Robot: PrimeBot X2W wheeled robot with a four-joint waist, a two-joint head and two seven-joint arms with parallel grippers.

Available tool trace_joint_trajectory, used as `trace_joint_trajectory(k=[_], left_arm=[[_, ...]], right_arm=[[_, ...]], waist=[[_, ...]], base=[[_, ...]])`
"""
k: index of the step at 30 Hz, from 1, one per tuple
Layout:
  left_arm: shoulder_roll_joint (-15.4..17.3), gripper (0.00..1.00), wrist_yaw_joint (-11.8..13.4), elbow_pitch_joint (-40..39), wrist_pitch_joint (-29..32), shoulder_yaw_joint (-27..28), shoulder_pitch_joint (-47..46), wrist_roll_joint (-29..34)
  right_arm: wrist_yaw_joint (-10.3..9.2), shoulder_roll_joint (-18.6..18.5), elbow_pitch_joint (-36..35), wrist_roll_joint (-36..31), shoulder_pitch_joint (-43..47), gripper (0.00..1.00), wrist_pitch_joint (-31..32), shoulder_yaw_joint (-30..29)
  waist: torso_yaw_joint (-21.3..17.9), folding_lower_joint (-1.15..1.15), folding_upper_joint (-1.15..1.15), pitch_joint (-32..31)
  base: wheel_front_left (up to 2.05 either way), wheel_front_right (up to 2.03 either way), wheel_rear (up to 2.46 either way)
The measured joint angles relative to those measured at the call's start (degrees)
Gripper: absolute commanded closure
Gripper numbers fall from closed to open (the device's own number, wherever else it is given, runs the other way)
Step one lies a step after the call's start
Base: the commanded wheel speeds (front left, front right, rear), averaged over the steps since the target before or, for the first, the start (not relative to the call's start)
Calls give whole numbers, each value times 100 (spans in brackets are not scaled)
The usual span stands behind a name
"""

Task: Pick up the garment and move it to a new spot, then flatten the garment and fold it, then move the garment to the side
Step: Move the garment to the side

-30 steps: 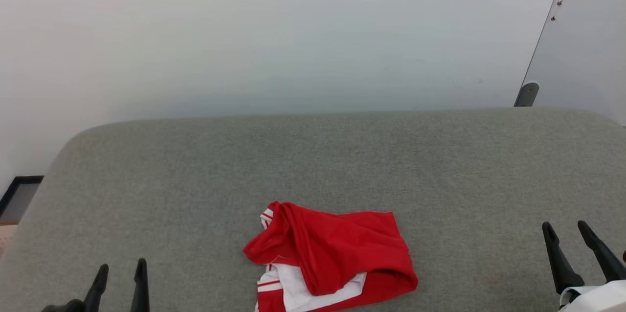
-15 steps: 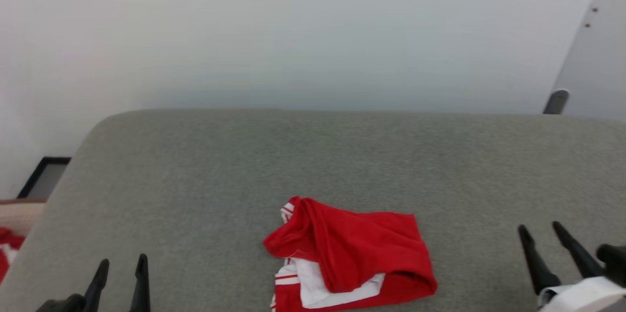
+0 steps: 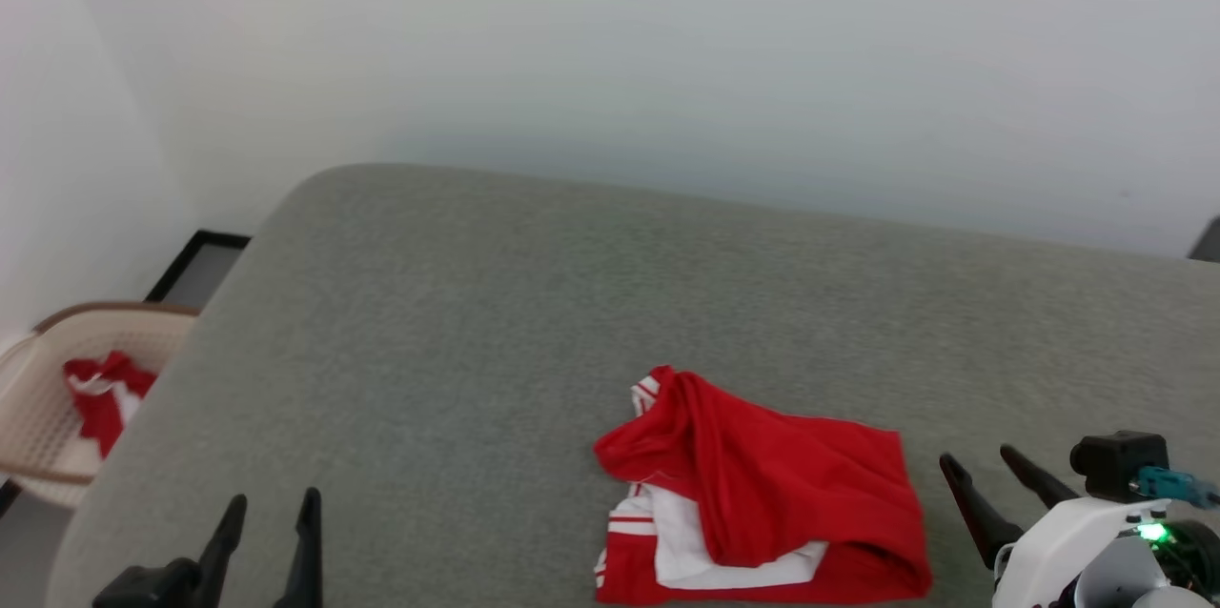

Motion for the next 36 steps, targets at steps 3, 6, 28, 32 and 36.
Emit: trace_joint_trajectory(k=[3,6,28,32,36], left_arm=[[-24,0,-2,16,2,-55,-21,11],[-79,0,-3,48,9,-135,-48,23],[-364,0,-163,522,-170,-382,-592,-13],[-371,0,-182,581,-201,-358,-607,-21],[-366,0,-181,626,-231,-311,-609,-23]], right_arm=[[1,-15,203,96,-94,0,379,79],[0,-22,419,257,-199,0,793,99],[1,133,1276,737,-1131,100,3173,82],[2,103,1215,751,-1183,100,3204,189],[3,-25,1037,745,-1249,100,3197,379]], waist=[[159,0,0,30],[297,0,0,62],[831,0,0,637],[847,0,0,681],[792,0,0,686]], base=[[0,0,0],[0,0,0],[0,0,0],[0,0,0],[0,0,0]])
